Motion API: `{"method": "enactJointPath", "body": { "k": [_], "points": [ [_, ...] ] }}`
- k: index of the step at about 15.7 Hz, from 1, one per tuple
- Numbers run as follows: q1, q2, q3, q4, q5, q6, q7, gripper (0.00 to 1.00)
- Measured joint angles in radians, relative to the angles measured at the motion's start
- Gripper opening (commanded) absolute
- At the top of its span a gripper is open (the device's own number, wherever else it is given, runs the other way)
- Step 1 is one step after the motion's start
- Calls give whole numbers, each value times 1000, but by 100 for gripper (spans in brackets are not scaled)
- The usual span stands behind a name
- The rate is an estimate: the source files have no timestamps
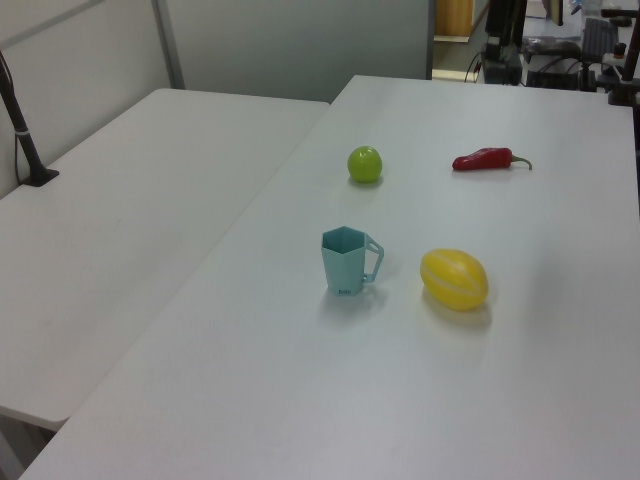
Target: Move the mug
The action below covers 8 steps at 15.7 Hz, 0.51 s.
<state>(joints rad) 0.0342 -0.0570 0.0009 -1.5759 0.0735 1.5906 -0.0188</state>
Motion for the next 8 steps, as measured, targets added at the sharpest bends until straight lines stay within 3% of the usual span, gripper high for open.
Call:
{"method": "enactJointPath", "body": {
  "k": [5,8],
  "points": [
    [18,8,2,-3,0,0,-13,100],
    [28,37,16,-4,0,29,-102,100]
  ]
}}
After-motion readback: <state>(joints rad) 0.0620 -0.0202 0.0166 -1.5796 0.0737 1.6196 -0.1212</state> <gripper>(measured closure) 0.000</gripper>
